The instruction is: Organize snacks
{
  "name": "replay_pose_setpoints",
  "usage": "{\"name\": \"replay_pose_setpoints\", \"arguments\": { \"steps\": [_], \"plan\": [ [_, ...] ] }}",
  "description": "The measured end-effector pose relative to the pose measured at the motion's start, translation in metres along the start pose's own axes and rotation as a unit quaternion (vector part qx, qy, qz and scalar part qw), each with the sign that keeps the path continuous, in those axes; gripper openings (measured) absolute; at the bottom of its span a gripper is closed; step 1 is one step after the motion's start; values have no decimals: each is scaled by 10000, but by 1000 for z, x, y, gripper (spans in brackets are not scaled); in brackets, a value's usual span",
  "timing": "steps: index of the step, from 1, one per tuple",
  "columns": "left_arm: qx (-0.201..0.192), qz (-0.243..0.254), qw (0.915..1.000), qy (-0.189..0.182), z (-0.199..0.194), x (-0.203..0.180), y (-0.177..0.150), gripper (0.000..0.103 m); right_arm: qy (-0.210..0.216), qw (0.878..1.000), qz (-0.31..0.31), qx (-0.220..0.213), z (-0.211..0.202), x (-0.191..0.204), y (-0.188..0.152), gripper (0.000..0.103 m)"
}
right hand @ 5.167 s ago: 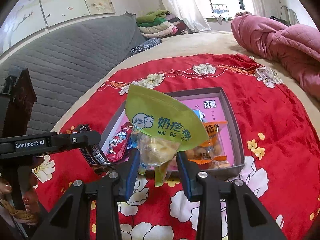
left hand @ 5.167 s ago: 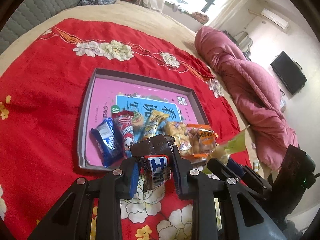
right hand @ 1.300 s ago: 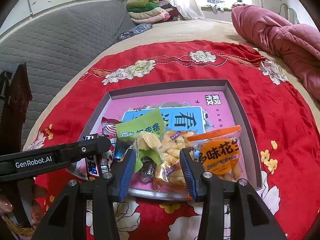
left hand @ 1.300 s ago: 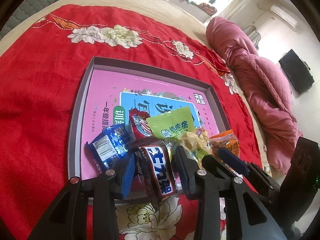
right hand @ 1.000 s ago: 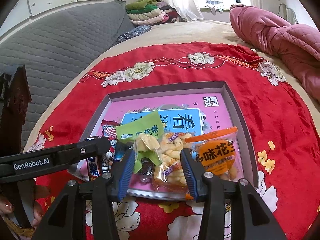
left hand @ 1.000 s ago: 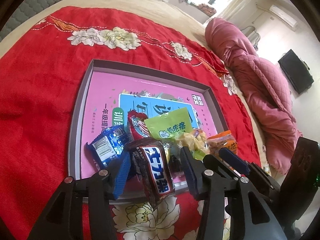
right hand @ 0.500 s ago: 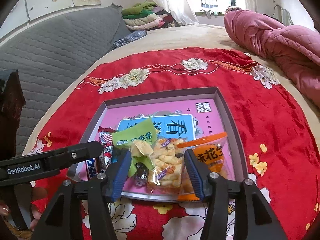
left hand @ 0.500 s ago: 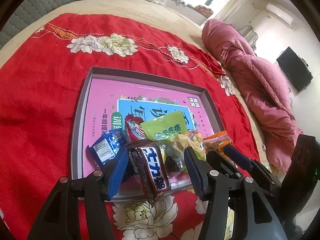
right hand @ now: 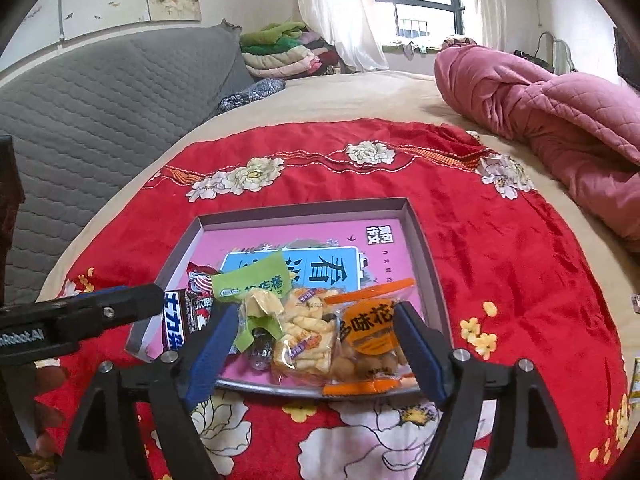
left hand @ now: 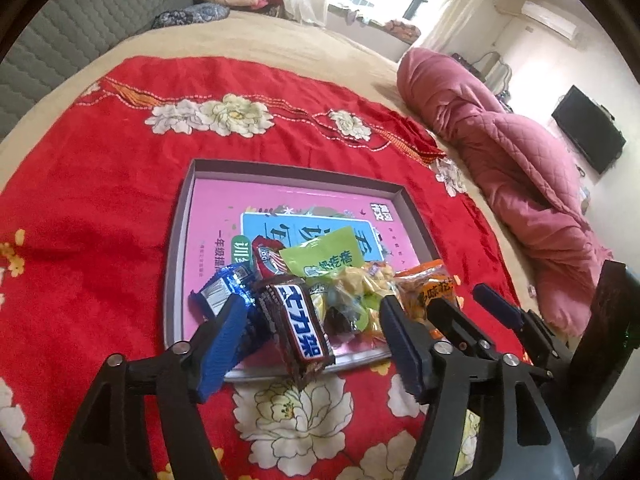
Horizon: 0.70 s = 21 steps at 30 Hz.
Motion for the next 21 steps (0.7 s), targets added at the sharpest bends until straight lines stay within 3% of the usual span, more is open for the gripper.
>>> {"name": "replay_pose_setpoints", "arguments": {
  "steps": [6, 10, 21],
  "plan": [
    [-63, 106, 9998, 125, -15, -5, -8, 76, -126, 9997, 25, -196, -19, -4, -4, 91],
    [-54, 256, 9992, 294, -25, -11, -23, 76, -70, 9996, 104, -247, -34, -7, -5, 91],
    [337, 118, 9977, 573, -35, -11, -71, 76, -77, 9998, -14, -192, -65, 1, -40, 99]
  ]
}}
Point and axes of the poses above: each gripper's, at about its wrist camera, not at the fingertips, and z roughly the way its jaws point, x to its left, y to its top, the point moved 1 cm from there along z, roughly the way its jaws point, and after that the axes turned 1 degree about x, right-handed, at the moved point
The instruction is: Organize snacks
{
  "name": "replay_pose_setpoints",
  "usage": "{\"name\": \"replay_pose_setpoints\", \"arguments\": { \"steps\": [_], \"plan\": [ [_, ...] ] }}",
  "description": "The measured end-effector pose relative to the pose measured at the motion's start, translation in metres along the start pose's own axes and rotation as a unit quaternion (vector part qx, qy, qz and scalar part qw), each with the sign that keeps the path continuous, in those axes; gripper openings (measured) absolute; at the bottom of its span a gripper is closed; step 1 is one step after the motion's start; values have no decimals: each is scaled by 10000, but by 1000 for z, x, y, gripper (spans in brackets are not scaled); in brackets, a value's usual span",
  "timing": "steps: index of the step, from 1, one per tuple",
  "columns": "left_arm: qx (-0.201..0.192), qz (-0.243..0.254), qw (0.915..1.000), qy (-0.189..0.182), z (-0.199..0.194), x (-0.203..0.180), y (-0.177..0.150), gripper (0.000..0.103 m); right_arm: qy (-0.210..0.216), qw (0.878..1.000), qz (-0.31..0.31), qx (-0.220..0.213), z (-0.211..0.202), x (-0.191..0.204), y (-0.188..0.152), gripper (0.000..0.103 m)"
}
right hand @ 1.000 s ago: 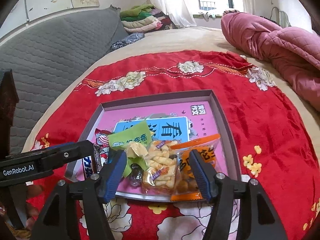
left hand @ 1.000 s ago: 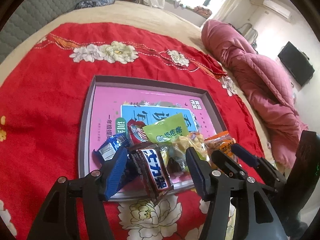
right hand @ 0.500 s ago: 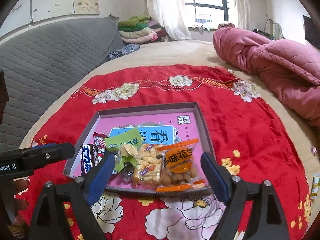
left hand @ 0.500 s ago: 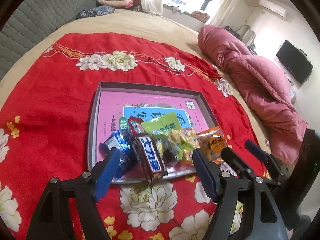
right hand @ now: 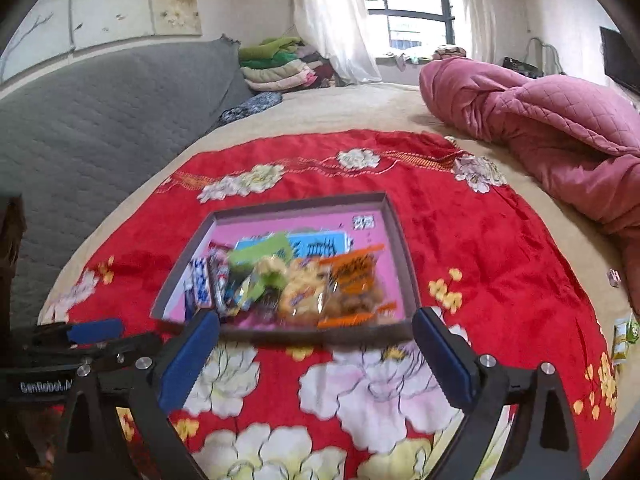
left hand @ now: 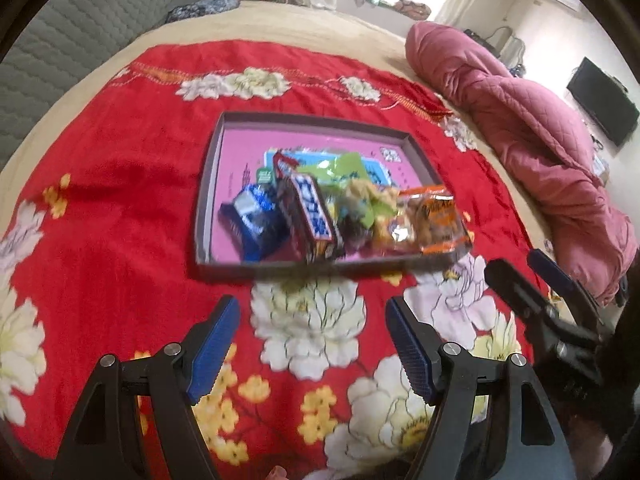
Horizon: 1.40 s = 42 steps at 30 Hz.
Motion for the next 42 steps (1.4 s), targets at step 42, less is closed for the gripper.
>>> {"name": "replay_pose_setpoints", "arguments": {
  "steps": [42],
  "plan": [
    [259, 190, 9975, 627, 0, -11, -29, 76, -318, 9984, 37, 468, -9, -5, -42, 100]
  ]
}}
Point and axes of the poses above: each gripper's, at about its wrist camera, not at the fingertips, and z roughly the way its jaws point, x to its left, y to its top, the point moved 1 cm from there along z, roughly the way its jaws point, and after that the axes turned 1 degree about x, right-handed, at the moved point
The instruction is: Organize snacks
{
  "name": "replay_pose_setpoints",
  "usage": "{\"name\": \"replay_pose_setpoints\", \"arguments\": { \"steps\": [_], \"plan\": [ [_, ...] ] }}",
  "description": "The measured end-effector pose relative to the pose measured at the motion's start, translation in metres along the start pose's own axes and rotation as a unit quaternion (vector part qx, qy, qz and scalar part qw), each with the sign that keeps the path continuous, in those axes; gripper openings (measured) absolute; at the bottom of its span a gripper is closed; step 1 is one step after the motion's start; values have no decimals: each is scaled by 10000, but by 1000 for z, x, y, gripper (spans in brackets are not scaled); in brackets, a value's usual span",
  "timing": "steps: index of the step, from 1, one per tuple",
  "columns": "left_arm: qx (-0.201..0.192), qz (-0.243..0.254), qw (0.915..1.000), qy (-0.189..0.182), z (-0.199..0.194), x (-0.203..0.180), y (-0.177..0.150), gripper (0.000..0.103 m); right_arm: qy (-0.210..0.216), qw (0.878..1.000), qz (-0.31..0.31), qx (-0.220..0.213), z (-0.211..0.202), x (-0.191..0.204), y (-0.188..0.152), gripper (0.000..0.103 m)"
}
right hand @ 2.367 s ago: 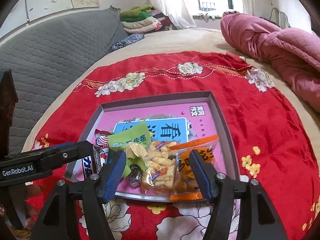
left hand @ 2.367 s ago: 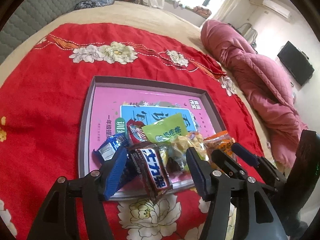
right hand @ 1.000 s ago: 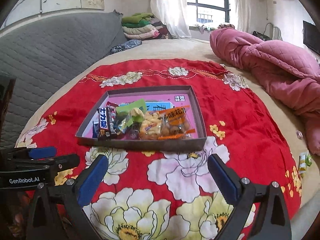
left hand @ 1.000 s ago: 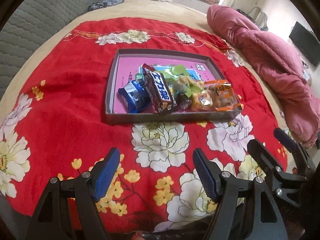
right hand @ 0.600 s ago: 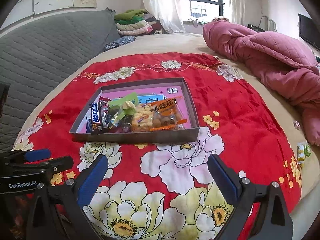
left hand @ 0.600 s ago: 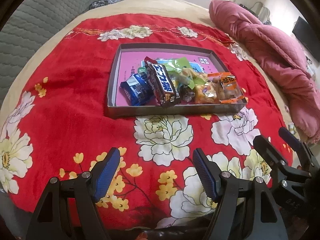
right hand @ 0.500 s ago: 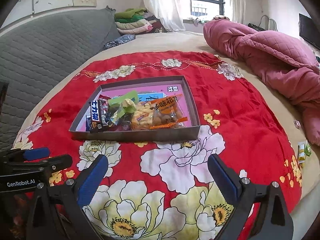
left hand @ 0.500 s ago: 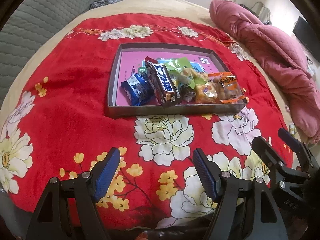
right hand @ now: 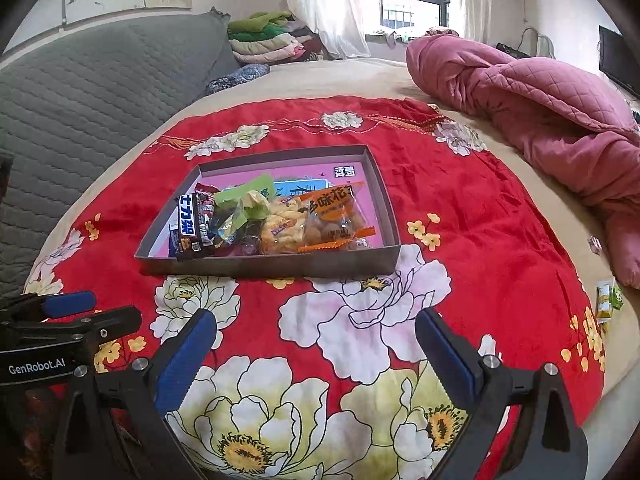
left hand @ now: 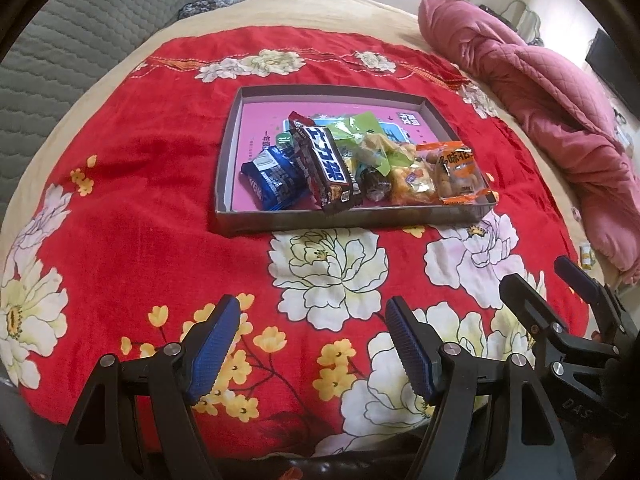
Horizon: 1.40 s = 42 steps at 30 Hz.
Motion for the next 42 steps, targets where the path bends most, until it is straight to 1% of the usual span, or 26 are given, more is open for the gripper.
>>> {"name": "replay_pose_setpoints", "arguments": {
  "steps": [15, 42],
  "plan": [
    [59, -42, 10000, 5, 1, 3, -1, 76, -17, 10000, -47, 36, 1, 3, 0, 100],
    [27, -34, 9999, 98, -2, 4, 0, 76, -79, 10000, -13, 51, 1, 1, -1, 100]
  ]
}}
Point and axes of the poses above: each gripper's, at about its wrist camera, not at the fingertips, and z roughly the way its jaws point, x to its left, y to its top, the point moved 1 cm from there along z, roughly the way its jaws point, and after that the axes turned 1 degree about x, right-handed, at the moved point
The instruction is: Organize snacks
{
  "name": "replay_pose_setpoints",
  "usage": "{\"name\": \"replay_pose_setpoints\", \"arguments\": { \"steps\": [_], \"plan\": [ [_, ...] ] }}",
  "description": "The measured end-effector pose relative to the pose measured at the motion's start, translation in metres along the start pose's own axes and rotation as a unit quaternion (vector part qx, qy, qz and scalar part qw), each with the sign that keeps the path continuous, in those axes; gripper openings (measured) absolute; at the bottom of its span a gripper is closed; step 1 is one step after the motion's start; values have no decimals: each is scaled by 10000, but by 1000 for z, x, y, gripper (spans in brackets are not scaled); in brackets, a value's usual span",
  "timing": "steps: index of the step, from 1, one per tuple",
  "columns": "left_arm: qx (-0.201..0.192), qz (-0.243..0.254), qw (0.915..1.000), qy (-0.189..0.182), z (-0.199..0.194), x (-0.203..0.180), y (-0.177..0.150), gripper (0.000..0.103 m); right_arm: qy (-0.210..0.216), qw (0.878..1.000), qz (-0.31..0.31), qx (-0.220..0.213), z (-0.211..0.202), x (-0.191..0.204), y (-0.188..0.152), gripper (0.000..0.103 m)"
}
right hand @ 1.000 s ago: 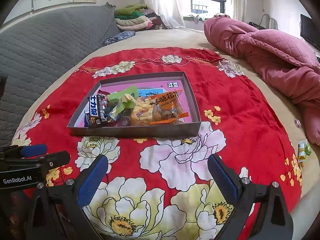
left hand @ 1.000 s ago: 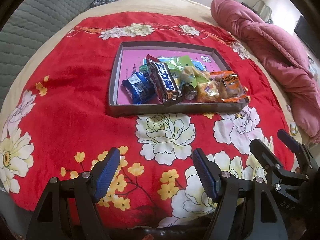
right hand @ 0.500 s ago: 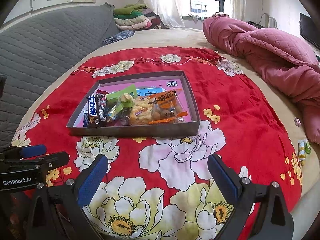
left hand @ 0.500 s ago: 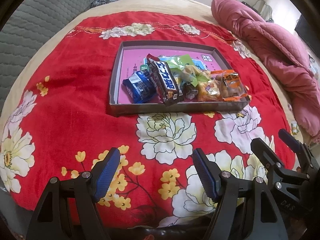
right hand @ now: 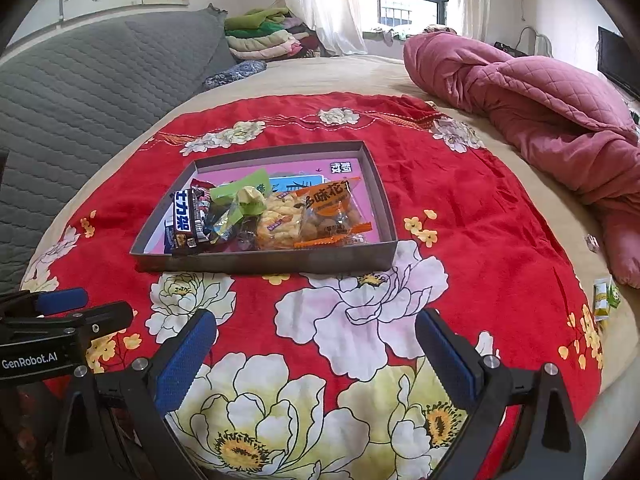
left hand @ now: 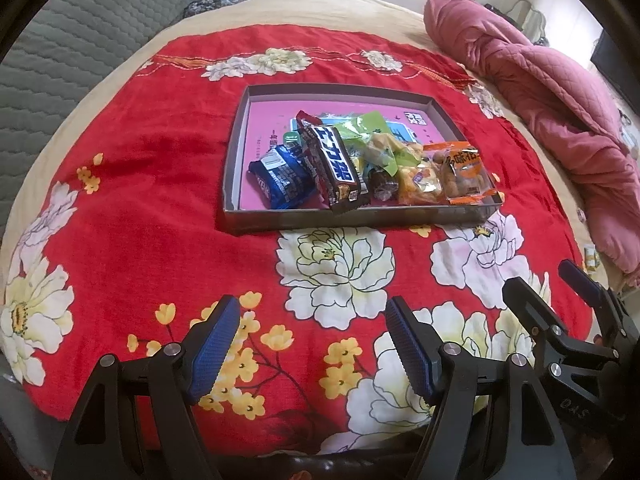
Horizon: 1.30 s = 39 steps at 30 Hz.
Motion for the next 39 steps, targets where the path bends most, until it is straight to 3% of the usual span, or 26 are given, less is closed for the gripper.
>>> {"name": "replay_pose_setpoints", "arguments": {
  "steps": [28, 35, 39],
  "plan": [
    [83, 15, 9999, 137, 3, -1, -1, 76, 51, 10000, -20, 54, 3, 2, -2, 100],
    [64, 20, 10000, 44, 3, -1, 0, 76, 66, 9998, -7, 172, 9, 0, -4, 100],
    [-138, -142, 9994, -291, 6, 7, 7, 76, 146, 9996, 35, 222, 18, -3, -6, 100]
  ]
}}
Point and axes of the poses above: each gripper's, at about its wrist camera, not at the fingertips, and z roughly the way its jaws point, x to its left, y to its top, the point moved 1 cm from there along z, roughly the way its jaws point, and after that the axes turned 1 degree about x, right-handed, at the moved point
